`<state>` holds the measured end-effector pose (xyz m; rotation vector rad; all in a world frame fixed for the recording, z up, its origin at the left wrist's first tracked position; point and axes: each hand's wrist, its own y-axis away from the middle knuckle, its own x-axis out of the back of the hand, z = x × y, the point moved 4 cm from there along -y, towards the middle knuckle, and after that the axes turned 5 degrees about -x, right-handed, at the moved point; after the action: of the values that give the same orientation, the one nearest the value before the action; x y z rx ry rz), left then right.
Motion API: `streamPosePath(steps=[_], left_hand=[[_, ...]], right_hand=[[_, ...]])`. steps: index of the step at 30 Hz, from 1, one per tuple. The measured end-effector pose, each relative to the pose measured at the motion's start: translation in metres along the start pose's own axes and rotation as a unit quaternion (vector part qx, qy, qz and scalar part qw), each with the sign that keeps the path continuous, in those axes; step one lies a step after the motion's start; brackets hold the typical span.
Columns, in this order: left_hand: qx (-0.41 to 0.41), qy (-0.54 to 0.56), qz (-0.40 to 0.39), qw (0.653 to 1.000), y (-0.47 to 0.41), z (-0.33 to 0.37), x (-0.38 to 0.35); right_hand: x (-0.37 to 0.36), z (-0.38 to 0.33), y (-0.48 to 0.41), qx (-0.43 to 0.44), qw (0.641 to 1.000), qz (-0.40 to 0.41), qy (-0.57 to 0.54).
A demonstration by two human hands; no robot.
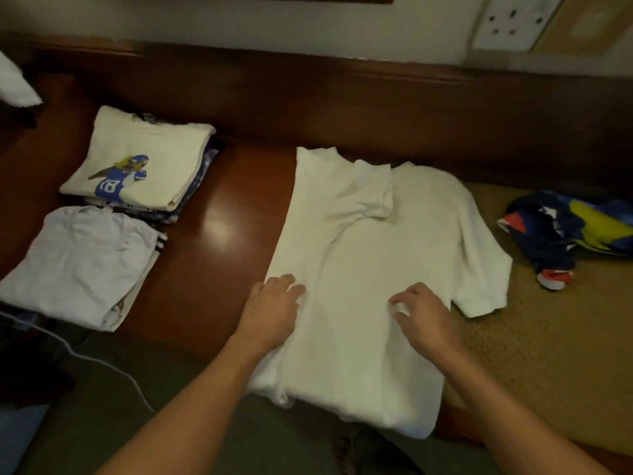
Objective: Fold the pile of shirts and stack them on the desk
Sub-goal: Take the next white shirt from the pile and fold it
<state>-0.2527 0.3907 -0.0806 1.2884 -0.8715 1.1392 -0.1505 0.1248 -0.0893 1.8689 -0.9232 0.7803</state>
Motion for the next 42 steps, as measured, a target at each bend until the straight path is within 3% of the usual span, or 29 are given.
streamPosePath(steps=[6, 11, 15, 19, 22, 24, 26, 29, 32, 35, 39, 42], left_hand=[[-0.044, 0.009, 0.074, 0.996, -0.077, 0.007, 0.022], [-0.099, 0.041, 0.06, 0.992, -0.136, 0.018, 0.031], [-0.091, 0.05, 0.082, 0.991, -0.184, 0.029, 0.039], [-0.148, 0.083, 0.085, 0.982, -0.209, 0.042, 0.04], [-0.113, 0.232, 0.099, 0.961, -0.216, 0.024, 0.045], [-0.077, 0.272, 0.137, 0.949, -0.221, -0.005, 0.05], [-0.073, 0.222, 0.161, 0.959, -0.233, -0.034, 0.055], [-0.092, 0.111, 0.111, 0.983, -0.254, -0.067, 0.055], [-0.119, 0.028, 0.009, 0.992, -0.268, -0.087, 0.049], [-0.136, -0.027, -0.041, 0.99, -0.276, -0.1, 0.047], [-0.151, -0.055, -0.045, 0.986, -0.283, -0.103, 0.052], [-0.198, -0.047, 0.016, 0.979, -0.284, -0.096, 0.061]], right_hand=[[0.022, 0.011, -0.005, -0.005, 0.989, 0.078, -0.129], [0.042, 0.025, -0.017, -0.066, 0.968, 0.151, -0.19], [0.045, 0.014, -0.034, -0.104, 0.958, 0.148, -0.223], [0.053, -0.025, -0.081, -0.176, 0.94, 0.131, -0.263], [0.06, -0.059, -0.129, -0.241, 0.926, 0.115, -0.267], [0.061, -0.076, -0.156, -0.281, 0.915, 0.101, -0.273], [0.056, -0.083, -0.175, -0.315, 0.9, 0.087, -0.287], [0.047, -0.084, -0.189, -0.336, 0.9, 0.085, -0.264], [0.053, -0.085, -0.178, -0.333, 0.895, 0.166, -0.248], [0.051, -0.087, -0.145, -0.336, 0.876, 0.222, -0.265], [0.024, -0.085, -0.136, -0.373, 0.883, 0.165, -0.233], [0.032, -0.092, -0.141, -0.373, 0.867, 0.211, -0.254]])
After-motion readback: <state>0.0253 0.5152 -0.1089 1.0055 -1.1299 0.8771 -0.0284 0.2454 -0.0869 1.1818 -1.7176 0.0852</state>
